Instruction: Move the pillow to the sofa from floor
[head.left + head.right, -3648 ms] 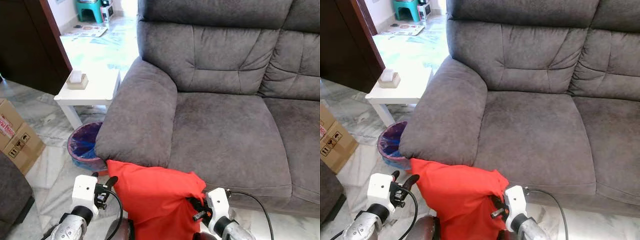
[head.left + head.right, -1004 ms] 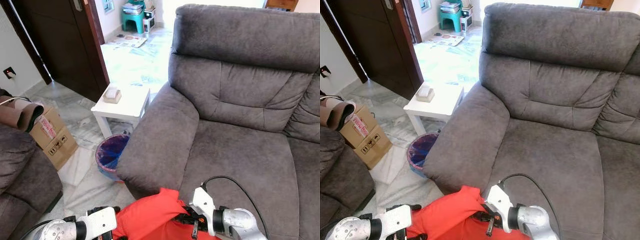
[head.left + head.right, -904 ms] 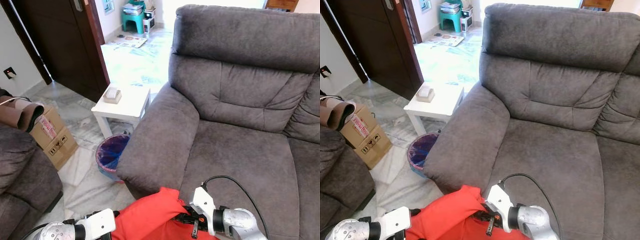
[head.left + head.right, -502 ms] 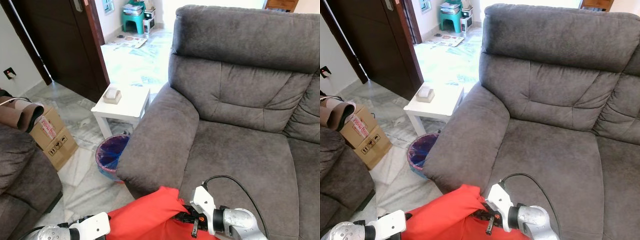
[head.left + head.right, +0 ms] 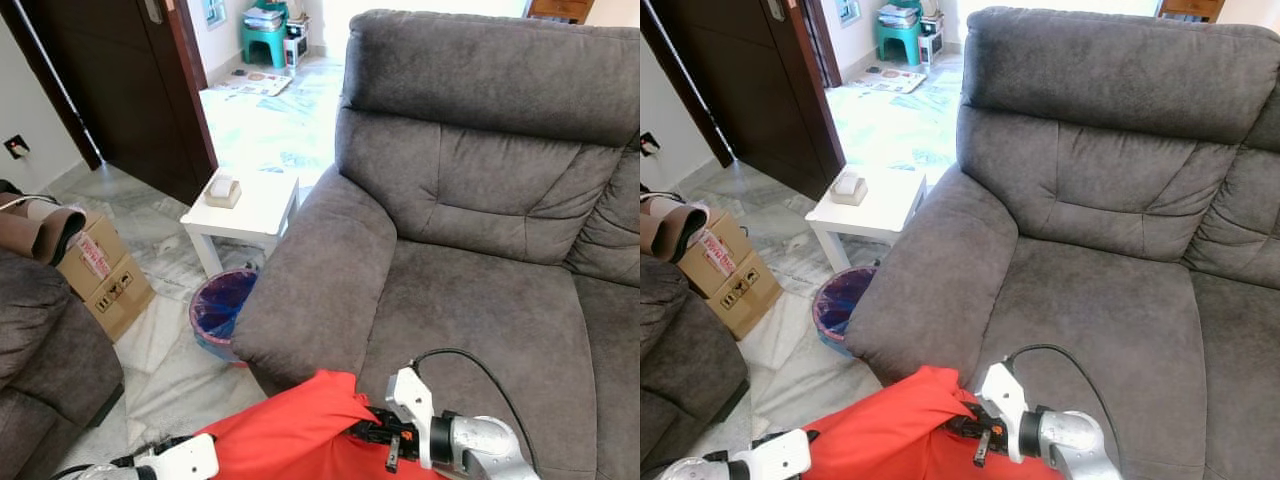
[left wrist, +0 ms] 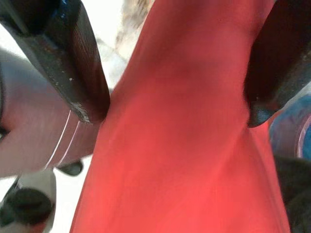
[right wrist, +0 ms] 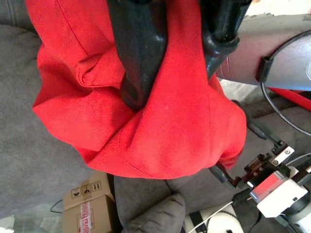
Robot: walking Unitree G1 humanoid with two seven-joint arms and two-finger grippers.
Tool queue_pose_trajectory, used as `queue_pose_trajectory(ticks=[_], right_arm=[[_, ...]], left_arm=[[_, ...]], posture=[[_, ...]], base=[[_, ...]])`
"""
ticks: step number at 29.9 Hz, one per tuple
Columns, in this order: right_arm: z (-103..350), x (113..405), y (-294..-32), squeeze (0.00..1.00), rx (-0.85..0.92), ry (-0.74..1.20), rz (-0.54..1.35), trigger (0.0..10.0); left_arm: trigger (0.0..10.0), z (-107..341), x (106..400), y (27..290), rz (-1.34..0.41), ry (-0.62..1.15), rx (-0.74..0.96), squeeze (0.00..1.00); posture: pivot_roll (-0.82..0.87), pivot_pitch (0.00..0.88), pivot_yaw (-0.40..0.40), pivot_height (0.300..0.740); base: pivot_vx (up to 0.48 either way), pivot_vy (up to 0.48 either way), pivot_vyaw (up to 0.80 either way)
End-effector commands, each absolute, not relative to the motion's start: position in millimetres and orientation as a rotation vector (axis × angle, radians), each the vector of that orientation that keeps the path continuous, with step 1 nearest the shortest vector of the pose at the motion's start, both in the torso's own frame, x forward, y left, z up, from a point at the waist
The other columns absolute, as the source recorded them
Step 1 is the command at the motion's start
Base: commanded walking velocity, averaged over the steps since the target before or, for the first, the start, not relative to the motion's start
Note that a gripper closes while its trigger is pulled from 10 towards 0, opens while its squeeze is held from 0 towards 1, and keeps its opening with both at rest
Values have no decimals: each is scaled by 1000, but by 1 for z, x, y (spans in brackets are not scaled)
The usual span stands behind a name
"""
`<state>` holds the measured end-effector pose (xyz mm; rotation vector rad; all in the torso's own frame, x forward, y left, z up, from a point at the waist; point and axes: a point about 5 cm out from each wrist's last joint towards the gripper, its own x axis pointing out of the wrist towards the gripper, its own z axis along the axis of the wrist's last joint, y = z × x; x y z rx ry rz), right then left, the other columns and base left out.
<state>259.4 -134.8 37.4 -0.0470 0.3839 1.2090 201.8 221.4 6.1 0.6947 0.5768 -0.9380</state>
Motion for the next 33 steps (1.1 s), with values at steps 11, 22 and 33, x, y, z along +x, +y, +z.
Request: queue_pose_trajectory(ticks=[11,22,33], right_arm=[[64,271,-132,0,-44,239,1231,10000],[63,270,-132,0,-53,245,1229,10000],[62,271,-132,0,-60,254,1224,10000]], left_arm=[[10000,-2,192,241,-896,654,750,0],[0,6,206,234,-841,538,754,0],[0,10,206,228,-892,507,723,0]], posture=[[65,126,32,740],[60,127,31,740],[64,128,29,740]], base=[[0,0,0],[0,0,0],[0,0,0]])
